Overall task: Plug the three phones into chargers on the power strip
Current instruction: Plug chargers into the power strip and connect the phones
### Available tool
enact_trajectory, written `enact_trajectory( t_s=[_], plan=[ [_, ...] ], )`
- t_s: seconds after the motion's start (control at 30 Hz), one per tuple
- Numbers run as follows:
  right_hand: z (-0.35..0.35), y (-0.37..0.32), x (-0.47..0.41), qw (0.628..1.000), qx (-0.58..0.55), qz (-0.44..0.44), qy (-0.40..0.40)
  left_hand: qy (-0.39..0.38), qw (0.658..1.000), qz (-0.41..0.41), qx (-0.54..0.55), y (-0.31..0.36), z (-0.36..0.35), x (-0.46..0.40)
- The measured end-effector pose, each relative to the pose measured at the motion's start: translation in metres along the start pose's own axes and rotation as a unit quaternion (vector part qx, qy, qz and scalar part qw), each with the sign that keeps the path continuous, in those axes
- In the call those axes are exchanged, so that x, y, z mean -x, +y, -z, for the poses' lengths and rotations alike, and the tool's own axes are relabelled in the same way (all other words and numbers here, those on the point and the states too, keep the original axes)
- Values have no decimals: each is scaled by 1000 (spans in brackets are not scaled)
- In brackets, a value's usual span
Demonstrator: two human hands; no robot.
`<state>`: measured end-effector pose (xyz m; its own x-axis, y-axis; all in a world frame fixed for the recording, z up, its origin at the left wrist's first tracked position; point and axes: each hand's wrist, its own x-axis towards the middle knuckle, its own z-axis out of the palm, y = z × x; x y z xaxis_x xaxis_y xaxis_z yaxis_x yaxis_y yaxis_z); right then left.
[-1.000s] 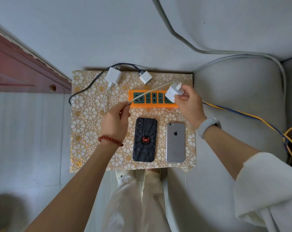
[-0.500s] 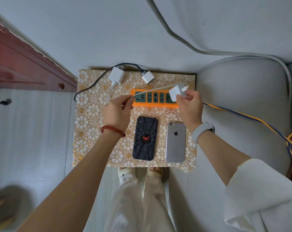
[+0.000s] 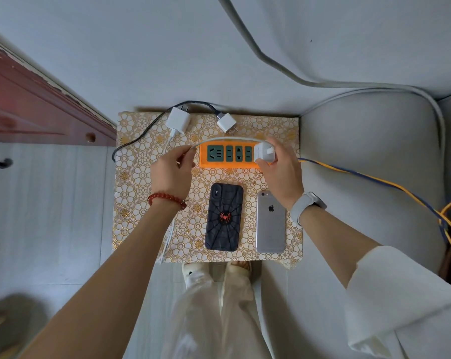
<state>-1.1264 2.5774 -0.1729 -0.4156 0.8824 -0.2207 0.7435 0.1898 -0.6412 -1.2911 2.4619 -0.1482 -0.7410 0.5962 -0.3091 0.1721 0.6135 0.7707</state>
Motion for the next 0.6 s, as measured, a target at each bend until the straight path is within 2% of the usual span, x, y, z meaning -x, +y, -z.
enact_trajectory(
  t_s=[0.33, 0.47, 0.6],
  plan=[
    [8, -13, -21, 995, 20, -37, -86, -19, 1000, 18, -2, -12, 11, -6],
    [10, -16, -26, 992, 29, -60, -109, -72, 996, 48, 6, -28, 18, 4],
    [6, -17, -25, 993, 28, -60, -102, -148, 984, 91, -45, -58, 26, 26]
  ],
)
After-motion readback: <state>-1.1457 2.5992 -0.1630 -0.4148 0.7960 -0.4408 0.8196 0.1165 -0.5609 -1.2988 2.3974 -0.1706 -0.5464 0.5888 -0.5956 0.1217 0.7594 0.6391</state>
